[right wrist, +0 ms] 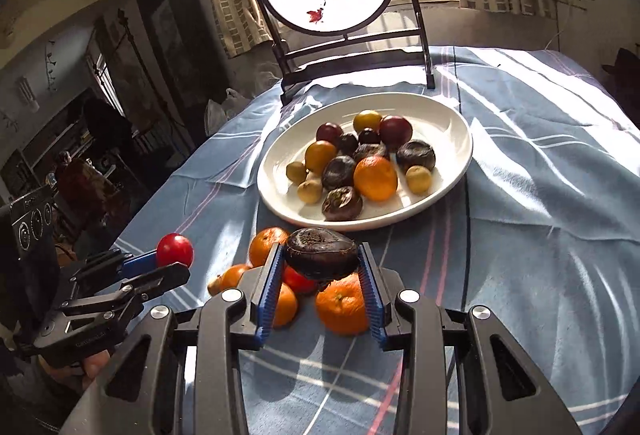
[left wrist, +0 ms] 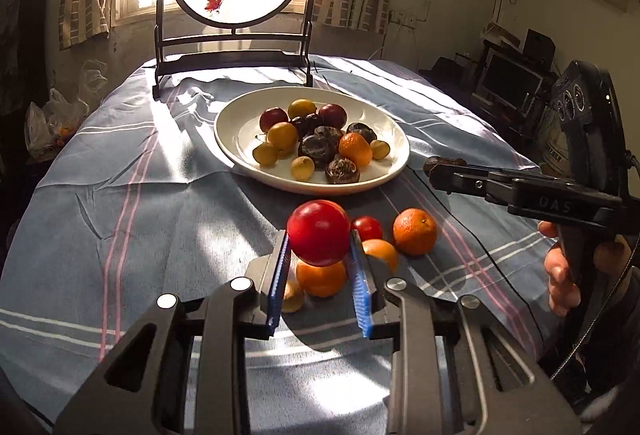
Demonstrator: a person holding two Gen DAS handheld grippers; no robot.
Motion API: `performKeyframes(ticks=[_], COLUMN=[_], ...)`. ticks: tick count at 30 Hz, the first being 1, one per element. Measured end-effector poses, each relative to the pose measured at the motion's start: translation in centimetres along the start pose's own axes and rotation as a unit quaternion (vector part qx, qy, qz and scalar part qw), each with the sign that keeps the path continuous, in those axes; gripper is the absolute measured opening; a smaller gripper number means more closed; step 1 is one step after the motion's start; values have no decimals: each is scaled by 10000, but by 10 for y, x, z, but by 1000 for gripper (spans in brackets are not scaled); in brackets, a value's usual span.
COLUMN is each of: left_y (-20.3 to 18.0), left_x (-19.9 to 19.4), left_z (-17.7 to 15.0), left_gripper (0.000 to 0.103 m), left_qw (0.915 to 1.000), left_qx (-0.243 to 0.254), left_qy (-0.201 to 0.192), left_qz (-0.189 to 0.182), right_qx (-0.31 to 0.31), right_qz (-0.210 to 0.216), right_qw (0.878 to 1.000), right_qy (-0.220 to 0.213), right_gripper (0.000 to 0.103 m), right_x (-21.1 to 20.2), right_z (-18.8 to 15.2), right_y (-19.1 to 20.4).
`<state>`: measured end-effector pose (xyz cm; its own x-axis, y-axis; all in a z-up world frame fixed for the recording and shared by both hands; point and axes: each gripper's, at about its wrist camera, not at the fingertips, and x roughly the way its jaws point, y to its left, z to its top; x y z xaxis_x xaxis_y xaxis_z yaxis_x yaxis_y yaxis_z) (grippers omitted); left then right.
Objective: Organize fruits
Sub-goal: 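Place the tomato on the plate with left tool while right tool releases the date there, then grasp a small yellow fruit with left tool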
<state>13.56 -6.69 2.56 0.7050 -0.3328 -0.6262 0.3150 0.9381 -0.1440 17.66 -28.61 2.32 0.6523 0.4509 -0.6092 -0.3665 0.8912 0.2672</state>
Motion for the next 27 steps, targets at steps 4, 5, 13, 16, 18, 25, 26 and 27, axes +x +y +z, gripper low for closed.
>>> performKeyframes(ticks=[4,5,13,16,18,25,26,27], left_y=[10,13,31,29,25,15,13,11], left_x=[39,50,89,68,52,13,12,13], left_z=[40,47,65,51,36,-23,-30,-34], left_gripper=[28,28,55,56,56,56,56,56], left_qw=[9998,9997,9978,9985,9988,9971,9965,9958], left_qx=[-41,-64,-396,-273,-150,153,232,314], left_qy=[93,164,497,430,442,722,776,806], left_qz=[156,168,204,203,164,169,218,309], right_qx=[65,74,393,480,543,455,456,440], right_qz=[-354,-448,-552,-433,-322,-406,-394,-345], right_qw=[9993,9989,9974,9976,9979,9977,9977,9978], right_qy=[-62,-65,-226,-233,-172,-289,-320,-355], right_gripper=[37,38,52,52,52,52,52,52], right_x=[21,27,44,27,15,-15,-17,-20], right_z=[34,40,43,26,9,-46,-50,-51], right_y=[-16,-18,-35,-36,-37,-30,-29,-28])
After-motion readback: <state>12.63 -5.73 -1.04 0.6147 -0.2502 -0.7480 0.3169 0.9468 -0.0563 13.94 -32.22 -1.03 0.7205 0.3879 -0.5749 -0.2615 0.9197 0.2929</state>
